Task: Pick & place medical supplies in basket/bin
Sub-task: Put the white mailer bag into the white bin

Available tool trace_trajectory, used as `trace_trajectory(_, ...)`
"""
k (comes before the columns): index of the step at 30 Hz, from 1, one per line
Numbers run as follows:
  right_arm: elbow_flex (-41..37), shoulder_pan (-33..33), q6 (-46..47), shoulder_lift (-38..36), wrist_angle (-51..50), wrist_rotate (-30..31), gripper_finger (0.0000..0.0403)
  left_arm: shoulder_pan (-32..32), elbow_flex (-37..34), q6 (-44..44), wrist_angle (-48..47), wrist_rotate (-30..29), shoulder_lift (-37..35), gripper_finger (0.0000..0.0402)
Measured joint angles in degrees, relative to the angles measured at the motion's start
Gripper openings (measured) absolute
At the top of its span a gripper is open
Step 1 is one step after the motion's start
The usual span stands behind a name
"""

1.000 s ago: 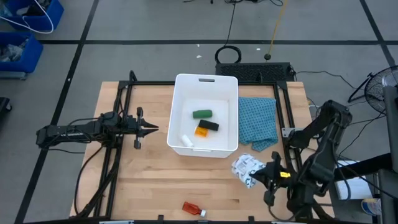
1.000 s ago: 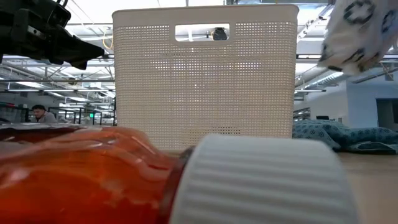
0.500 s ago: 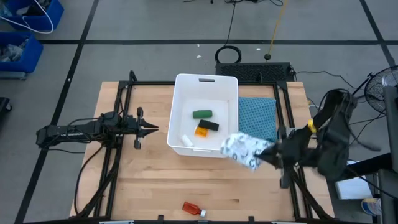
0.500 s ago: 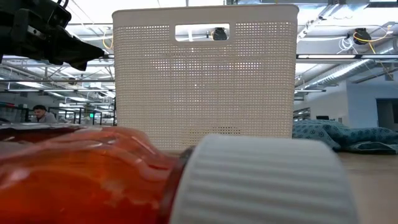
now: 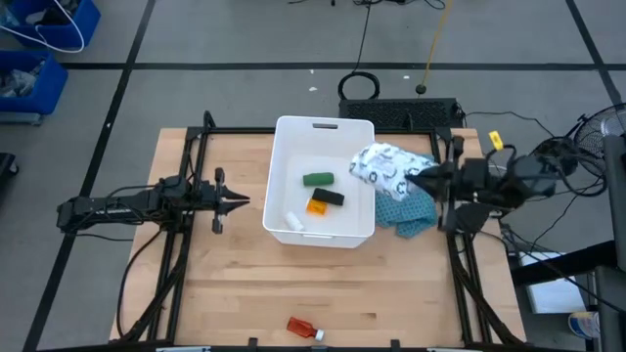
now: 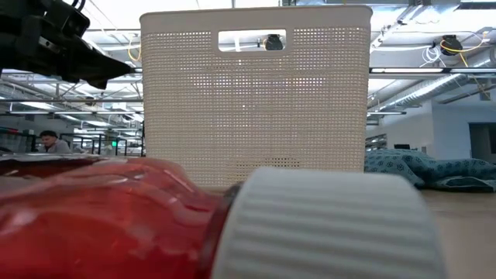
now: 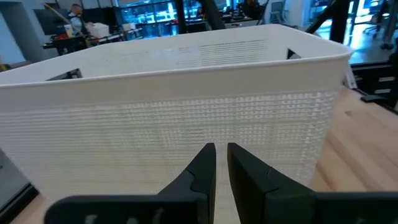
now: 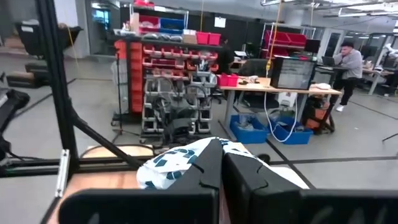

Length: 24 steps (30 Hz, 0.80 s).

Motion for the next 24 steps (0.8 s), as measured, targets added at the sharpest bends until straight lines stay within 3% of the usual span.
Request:
trace_trajectory(6, 0.0, -11.75, -0.41, 3.19, -2.66, -9.66, 0.0, 0.0, 0.0, 0.39, -0.02, -0.71, 0.0, 0.0047)
trace_trajectory(17, -0.02, -35.6, -5.59, 14.39, -1.61, -36.51, 0.0, 0.01, 0.0, 1.72, -0.02, -0.76, -0.01, 0.0047)
trace_trajectory(24, -0.03, -43.61, -6.7, 23.9, -4.85, -48.31, 0.0, 0.0, 0.0, 2.51, -0.07, -1.05, -0.01, 0.0047)
